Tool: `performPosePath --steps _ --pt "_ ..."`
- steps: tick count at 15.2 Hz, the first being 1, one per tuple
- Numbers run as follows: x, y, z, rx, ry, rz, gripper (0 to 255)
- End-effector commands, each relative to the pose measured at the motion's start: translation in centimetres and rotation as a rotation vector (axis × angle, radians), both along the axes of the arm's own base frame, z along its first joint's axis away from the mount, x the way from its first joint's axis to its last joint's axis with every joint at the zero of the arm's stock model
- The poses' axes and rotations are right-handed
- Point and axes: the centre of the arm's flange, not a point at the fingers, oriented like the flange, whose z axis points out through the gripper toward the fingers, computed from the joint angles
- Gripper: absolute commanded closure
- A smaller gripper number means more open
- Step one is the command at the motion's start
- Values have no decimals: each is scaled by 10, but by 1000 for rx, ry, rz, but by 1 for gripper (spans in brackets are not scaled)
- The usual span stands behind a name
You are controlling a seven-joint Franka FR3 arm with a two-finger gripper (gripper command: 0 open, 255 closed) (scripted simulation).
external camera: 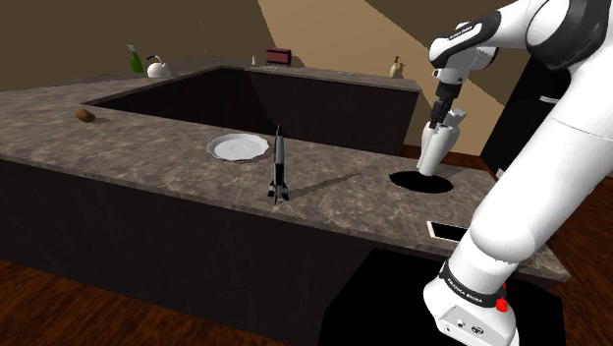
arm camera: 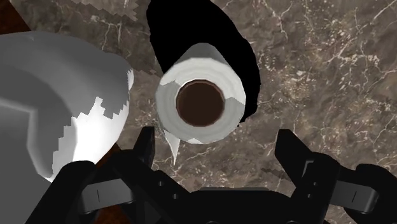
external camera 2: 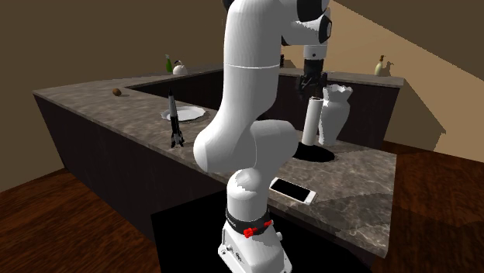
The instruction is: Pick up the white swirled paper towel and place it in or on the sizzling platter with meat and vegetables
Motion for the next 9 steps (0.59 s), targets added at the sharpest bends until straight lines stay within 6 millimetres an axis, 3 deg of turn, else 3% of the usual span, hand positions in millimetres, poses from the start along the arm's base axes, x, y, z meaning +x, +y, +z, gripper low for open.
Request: performPosePath --steps 1,2,9 --pt "1 1 23 1 1 0 0" --pt "1 1 34 1 1 0 0" --pt "1 1 34 1 1 0 0"
